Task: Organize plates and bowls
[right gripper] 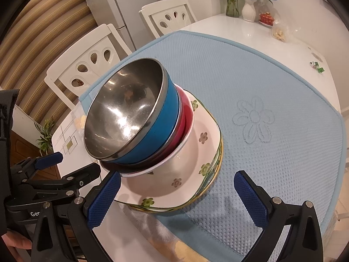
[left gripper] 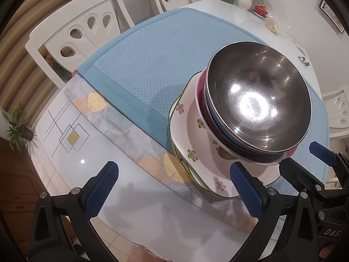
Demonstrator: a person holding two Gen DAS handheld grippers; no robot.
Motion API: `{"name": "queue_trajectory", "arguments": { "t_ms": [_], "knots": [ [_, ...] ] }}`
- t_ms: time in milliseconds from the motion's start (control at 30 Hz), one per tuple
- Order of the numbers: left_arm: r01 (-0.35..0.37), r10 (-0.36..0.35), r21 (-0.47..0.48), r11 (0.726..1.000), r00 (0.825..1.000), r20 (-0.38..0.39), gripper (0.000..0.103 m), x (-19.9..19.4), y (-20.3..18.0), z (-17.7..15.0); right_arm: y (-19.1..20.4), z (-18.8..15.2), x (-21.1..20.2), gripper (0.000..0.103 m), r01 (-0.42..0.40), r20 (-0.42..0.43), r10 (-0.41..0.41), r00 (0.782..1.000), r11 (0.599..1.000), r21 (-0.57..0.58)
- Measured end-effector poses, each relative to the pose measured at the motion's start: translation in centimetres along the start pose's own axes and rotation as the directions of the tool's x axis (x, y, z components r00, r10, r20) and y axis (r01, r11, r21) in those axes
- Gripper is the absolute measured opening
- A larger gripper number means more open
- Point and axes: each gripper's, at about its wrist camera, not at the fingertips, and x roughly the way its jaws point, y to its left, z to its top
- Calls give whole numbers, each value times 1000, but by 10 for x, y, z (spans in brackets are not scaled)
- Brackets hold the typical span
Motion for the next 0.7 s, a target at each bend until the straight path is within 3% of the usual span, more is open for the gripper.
{"name": "queue_trajectory", "arguments": {
  "t_ms": [700],
  "knots": [
    [11,-12,-16,1000,1000,-17,102,4,2,-1,5,0,5,103,-19,-13,18,1000,1000,-2]
  ]
}}
